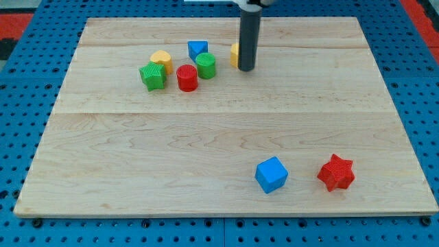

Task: Separate red circle and green circle

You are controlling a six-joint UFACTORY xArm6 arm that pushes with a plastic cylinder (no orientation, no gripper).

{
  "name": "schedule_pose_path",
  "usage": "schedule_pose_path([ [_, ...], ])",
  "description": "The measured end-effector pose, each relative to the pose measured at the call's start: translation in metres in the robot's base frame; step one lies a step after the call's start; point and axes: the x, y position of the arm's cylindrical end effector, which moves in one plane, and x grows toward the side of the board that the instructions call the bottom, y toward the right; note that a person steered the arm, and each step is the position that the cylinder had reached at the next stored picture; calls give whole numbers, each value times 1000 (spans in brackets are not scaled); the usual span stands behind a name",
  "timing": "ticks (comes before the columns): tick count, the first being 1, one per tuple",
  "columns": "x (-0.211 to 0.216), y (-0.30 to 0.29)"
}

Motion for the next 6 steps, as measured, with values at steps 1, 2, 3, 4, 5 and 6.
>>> schedule_pose_path([
  [1,-19,-31],
  [2,12,-87],
  [3,52,-121],
  [4,96,-131],
  [5,139,-130],
  [6,125,-130],
])
